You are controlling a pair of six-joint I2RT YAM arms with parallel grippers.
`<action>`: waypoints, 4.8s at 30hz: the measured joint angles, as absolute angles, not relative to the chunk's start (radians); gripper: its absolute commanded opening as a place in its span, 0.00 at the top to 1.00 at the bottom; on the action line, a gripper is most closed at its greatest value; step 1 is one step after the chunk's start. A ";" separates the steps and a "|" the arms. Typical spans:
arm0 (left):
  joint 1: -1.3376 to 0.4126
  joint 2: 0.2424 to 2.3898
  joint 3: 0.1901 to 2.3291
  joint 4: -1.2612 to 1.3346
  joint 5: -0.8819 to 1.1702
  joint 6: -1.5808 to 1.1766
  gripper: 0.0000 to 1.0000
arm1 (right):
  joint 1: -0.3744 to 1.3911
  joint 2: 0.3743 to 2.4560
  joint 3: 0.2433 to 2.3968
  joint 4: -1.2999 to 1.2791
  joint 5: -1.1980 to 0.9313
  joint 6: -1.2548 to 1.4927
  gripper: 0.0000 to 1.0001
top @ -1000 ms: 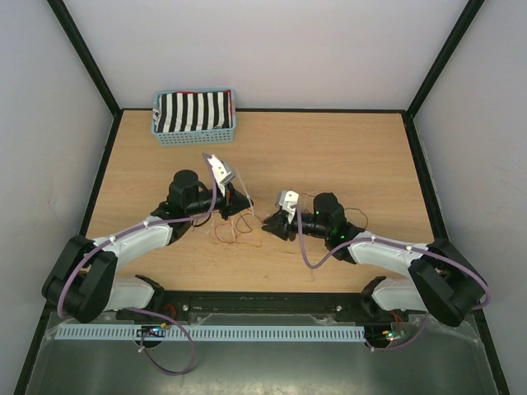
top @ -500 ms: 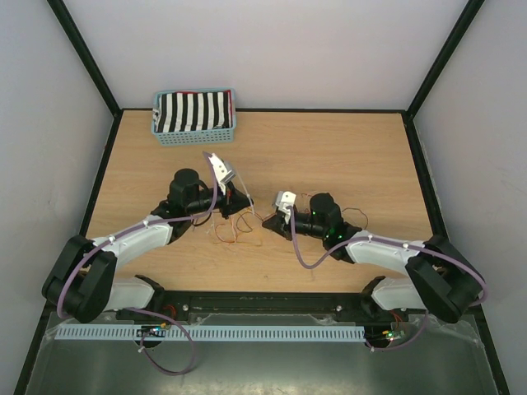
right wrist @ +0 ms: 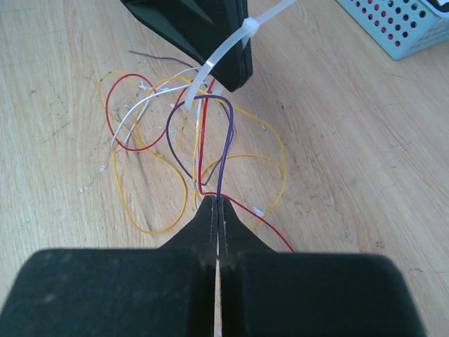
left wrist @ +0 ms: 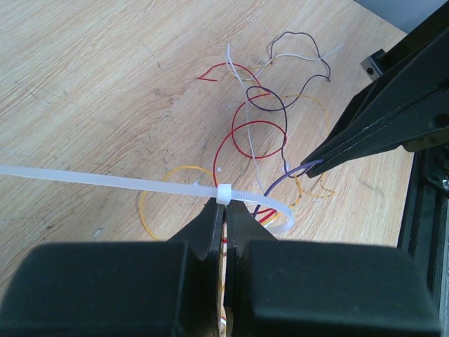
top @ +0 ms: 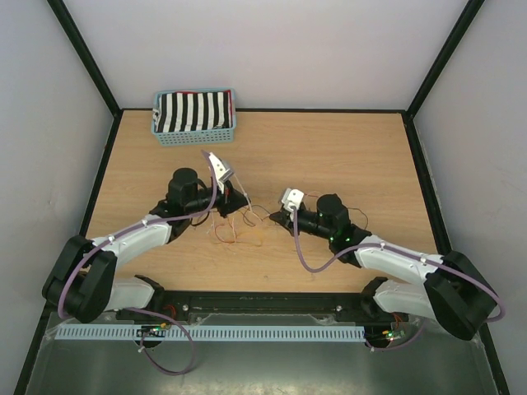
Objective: Zip-tie the wires
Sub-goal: Adjust the cable at the center of the board.
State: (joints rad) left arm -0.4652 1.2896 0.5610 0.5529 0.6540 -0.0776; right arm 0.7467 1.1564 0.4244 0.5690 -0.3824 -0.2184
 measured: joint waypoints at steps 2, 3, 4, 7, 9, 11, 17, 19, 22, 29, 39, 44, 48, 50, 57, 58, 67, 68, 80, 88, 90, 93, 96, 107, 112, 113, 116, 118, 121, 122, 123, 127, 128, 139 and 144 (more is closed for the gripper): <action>-0.458 1.289 0.561 0.552 0.654 -0.077 1.00 | 0.747 1.139 0.418 0.566 -0.364 -0.213 1.00; -0.453 1.288 0.561 0.551 0.654 -0.077 1.00 | 0.747 1.127 0.415 0.562 -0.352 -0.209 1.00; -0.450 1.286 0.561 0.551 0.654 -0.077 1.00 | 0.746 1.113 0.411 0.561 -0.341 -0.205 1.00; -0.443 1.275 0.561 0.546 0.653 -0.077 1.00 | 0.743 1.062 0.398 0.554 -0.303 -0.190 1.00; -0.440 1.269 0.561 0.546 0.653 -0.077 1.00 | 0.734 1.023 0.388 0.552 -0.286 -0.179 1.00; -0.437 1.263 0.561 0.546 0.653 -0.077 1.00 | 0.719 0.982 0.378 0.550 -0.284 -0.167 1.00; -0.432 1.258 0.560 0.540 0.648 -0.075 1.00 | 0.665 0.898 0.368 0.546 -0.300 -0.125 1.00; -0.430 1.258 0.560 0.535 0.644 -0.075 1.00 | 0.651 0.878 0.358 0.545 -0.306 -0.110 1.00; -0.430 1.251 0.560 0.526 0.638 -0.075 1.00 | 0.638 0.860 0.346 0.543 -0.309 -0.093 1.00; -0.419 1.211 0.560 0.493 0.606 -0.076 1.00 | 0.602 0.830 0.309 0.557 -0.311 -0.039 1.00; -0.405 1.145 0.564 0.420 0.563 -0.084 1.00 | 0.589 0.856 0.270 0.587 -0.303 0.004 1.00; -0.405 1.124 0.600 0.381 0.559 -0.090 1.00 | 0.588 0.892 0.267 0.602 -0.299 0.009 1.00; -0.404 1.121 0.630 0.358 0.560 -0.091 1.00 | 0.588 0.929 0.266 0.604 -0.299 0.018 0.95; -0.405 1.121 0.644 0.344 0.560 -0.091 1.00 | 0.588 0.942 0.266 0.605 -0.299 0.022 0.84; -0.405 1.119 0.660 0.300 0.560 -0.090 1.00 | 0.588 0.937 0.265 0.605 -0.299 0.028 0.46; -0.405 1.119 0.661 0.295 0.560 -0.090 1.00 | 0.588 0.933 0.265 0.603 -0.299 0.027 0.45; -0.405 1.119 0.683 0.254 0.560 -0.090 1.00 | 0.588 0.888 0.289 0.568 -0.360 0.023 0.54; -0.405 1.119 0.686 0.251 0.560 -0.090 1.00 | 0.588 0.888 0.292 0.570 -0.386 0.022 0.56; -0.405 1.120 0.691 0.239 0.560 -0.090 1.00 | 0.588 1.076 0.299 0.661 -0.537 0.022 0.66; -0.405 1.120 0.704 0.225 0.560 -0.091 1.00 | 0.604 1.190 0.277 0.787 -0.556 -0.016 0.67; -0.405 1.120 0.709 0.224 0.560 -0.091 1.00 | 0.622 1.224 0.273 0.817 -0.542 -0.038 0.66; -0.405 1.124 0.715 0.221 0.560 -0.094 1.00 | 0.649 1.279 0.273 0.857 -0.514 -0.073 0.65; -0.405 1.126 0.717 0.217 0.561 -0.094 1.00 | 0.669 1.347 0.280 0.882 -0.488 -0.107 0.63; -0.410 1.128 0.719 0.213 0.568 -0.098 1.00 | 0.679 1.473 0.344 0.932 -0.431 -0.195 0.60; -0.411 1.131 0.720 0.211 0.570 -0.098 1.00 | 0.686 1.522 0.374 0.945 -0.424 -0.221 0.59; -0.412 1.131 0.721 0.210 0.571 -0.098 1.00 | 0.689 1.531 0.380 0.945 -0.424 -0.224 0.59; -0.412 1.134 0.724 0.210 0.574 -0.099 1.00 | 0.699 1.557 0.399 0.945 -0.421 -0.234 0.65; -0.412 1.135 0.726 0.209 0.576 -0.099 1.00 | 0.706 1.578 0.414 0.949 -0.419 -0.238 0.81; -0.412 1.137 0.730 0.209 0.575 -0.099 1.00 | 0.709 1.599 0.430 0.949 -0.418 -0.239 0.96; -0.412 1.138 0.731 0.208 0.574 -0.098 1.00 | 0.709 1.599 0.432 0.949 -0.417 -0.239 0.99; -0.412 1.138 0.734 0.204 0.573 -0.098 1.00 | 0.709 1.597 0.432 0.949 -0.416 -0.239 1.00; -0.411 1.137 0.742 0.187 0.558 -0.097 1.00 | 0.709 1.541 0.421 0.918 -0.390 -0.241 1.00; -0.410 1.137 0.742 0.182 0.553 -0.096 1.00 | 0.709 1.514 0.411 0.907 -0.379 -0.242 1.00; -0.384 1.123 0.775 0.105 0.510 -0.093 1.00 | 0.697 1.161 0.358 0.645 -0.212 -0.197 1.00; -0.374 1.106 0.787 0.075 0.498 -0.093 1.00 | 0.656 1.105 0.356 0.566 -0.165 -0.155 1.00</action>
